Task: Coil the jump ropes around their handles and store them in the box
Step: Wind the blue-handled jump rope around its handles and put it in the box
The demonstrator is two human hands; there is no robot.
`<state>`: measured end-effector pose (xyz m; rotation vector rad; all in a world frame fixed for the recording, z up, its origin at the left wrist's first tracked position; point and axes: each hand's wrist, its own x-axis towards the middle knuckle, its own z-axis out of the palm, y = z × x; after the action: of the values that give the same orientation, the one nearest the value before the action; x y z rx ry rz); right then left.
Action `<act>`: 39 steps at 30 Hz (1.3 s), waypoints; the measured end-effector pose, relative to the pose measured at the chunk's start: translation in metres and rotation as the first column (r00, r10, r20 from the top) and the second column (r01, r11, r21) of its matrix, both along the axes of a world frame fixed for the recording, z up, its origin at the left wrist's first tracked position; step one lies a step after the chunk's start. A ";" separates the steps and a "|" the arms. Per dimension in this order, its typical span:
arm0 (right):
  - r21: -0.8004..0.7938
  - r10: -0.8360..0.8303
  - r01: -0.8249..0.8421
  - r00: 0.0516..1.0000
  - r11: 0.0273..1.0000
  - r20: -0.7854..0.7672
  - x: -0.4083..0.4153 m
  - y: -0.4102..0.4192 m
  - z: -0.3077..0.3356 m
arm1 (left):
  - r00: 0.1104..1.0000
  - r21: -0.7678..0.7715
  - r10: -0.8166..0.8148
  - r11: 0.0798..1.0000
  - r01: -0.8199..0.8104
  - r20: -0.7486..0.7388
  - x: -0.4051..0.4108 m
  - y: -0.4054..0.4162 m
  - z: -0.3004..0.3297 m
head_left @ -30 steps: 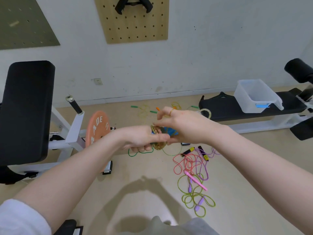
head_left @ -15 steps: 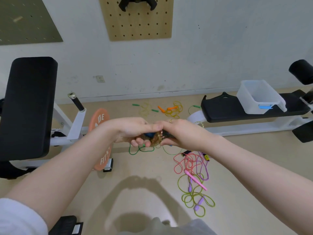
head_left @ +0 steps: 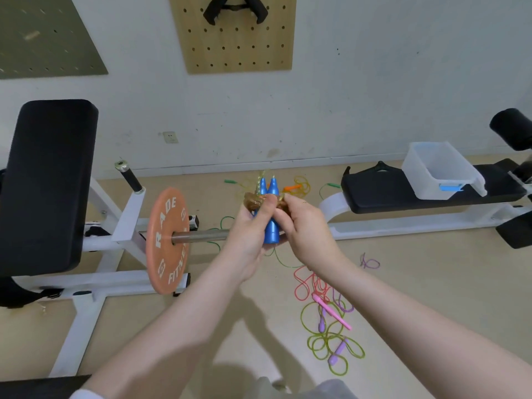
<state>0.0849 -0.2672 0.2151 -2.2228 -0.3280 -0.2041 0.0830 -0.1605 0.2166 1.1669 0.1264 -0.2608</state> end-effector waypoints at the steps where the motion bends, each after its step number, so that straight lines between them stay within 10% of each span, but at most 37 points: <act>1: -0.121 0.006 -0.008 1.000 0.993 -0.013 0.000 -0.002 0.002 | 0.999 0.044 0.032 0.999 -0.032 0.010 0.002 0.001 0.001; 5: -0.679 -0.029 -0.054 0.993 0.732 -0.110 -0.002 -0.008 0.016 | 0.996 0.329 0.014 0.943 -0.040 0.083 0.007 0.010 -0.004; 10: -0.836 0.074 -0.085 0.996 0.542 -0.053 -0.014 -0.009 0.034 | 0.992 0.479 0.021 0.874 -0.079 0.124 0.014 0.021 -0.011; 15: -0.825 0.157 -0.084 0.988 0.559 0.006 -0.024 -0.013 0.035 | 0.999 0.249 0.030 0.968 -0.021 -0.035 0.011 0.022 -0.009; 20: -0.582 0.141 -0.195 0.981 0.790 -0.137 -0.022 -0.024 0.027 | 0.973 0.077 -0.194 0.976 0.205 -0.128 0.006 0.032 -0.004; 28: -0.453 0.209 -0.402 0.884 0.796 -0.417 -0.019 -0.027 0.024 | 0.991 0.694 -0.127 0.709 0.122 -0.044 0.009 0.045 -0.019; 39: -0.395 0.287 -0.438 0.877 0.807 -0.386 -0.023 -0.006 0.019 | 0.985 0.270 0.049 0.963 -0.002 -0.168 0.017 0.042 -0.034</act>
<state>0.0620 -0.2734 0.2343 -2.5592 -0.6869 0.4883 0.0997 -0.1182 0.1830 1.4112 0.3381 -0.3299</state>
